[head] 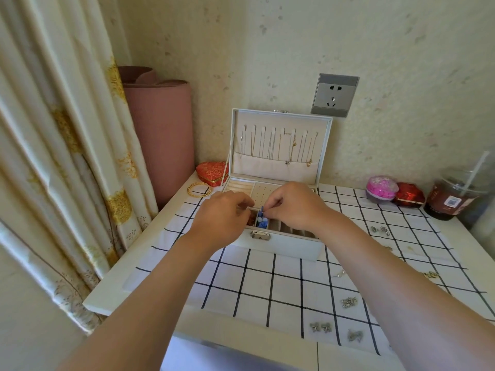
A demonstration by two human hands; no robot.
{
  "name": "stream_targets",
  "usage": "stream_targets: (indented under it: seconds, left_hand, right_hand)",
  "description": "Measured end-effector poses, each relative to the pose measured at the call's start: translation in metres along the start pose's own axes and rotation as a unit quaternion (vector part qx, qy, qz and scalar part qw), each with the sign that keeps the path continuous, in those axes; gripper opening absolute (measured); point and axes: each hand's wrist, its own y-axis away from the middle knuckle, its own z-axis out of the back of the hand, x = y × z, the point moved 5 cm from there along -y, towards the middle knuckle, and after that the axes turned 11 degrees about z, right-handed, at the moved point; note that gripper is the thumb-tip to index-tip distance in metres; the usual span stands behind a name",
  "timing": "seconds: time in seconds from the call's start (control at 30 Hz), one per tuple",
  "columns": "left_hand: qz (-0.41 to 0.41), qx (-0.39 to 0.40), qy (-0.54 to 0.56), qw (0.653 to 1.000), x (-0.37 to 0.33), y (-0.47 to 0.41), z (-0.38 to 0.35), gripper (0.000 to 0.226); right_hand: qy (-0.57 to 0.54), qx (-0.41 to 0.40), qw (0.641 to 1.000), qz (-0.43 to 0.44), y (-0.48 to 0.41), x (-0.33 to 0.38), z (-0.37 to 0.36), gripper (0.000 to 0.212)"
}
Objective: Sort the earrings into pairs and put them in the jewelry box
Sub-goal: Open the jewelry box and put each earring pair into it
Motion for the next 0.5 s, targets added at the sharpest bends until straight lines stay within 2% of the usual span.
stream_targets:
  seconds: [0.17, 0.27, 0.4, 0.5]
  left_hand:
    - [-0.053, 0.009, -0.028, 0.998, -0.004, 0.002, -0.007, 0.027]
    - [-0.076, 0.009, -0.064, 0.995, -0.008, 0.003, -0.012, 0.027]
    - [-0.026, 0.044, -0.045, 0.998, -0.006, -0.002, -0.015, 0.027]
    - [0.015, 0.048, 0.036, 0.998, -0.001, -0.007, -0.011, 0.025]
  right_hand:
    - [0.037, 0.073, 0.997, 0.011, 0.003, 0.002, 0.002, 0.023]
    - [0.047, 0.043, 0.998, 0.009, 0.005, 0.003, 0.013, 0.026]
    - [0.035, 0.02, 0.999, 0.026, 0.006, 0.004, 0.01, 0.029]
    - [0.053, 0.041, 0.996, 0.052, 0.008, 0.009, 0.004, 0.032]
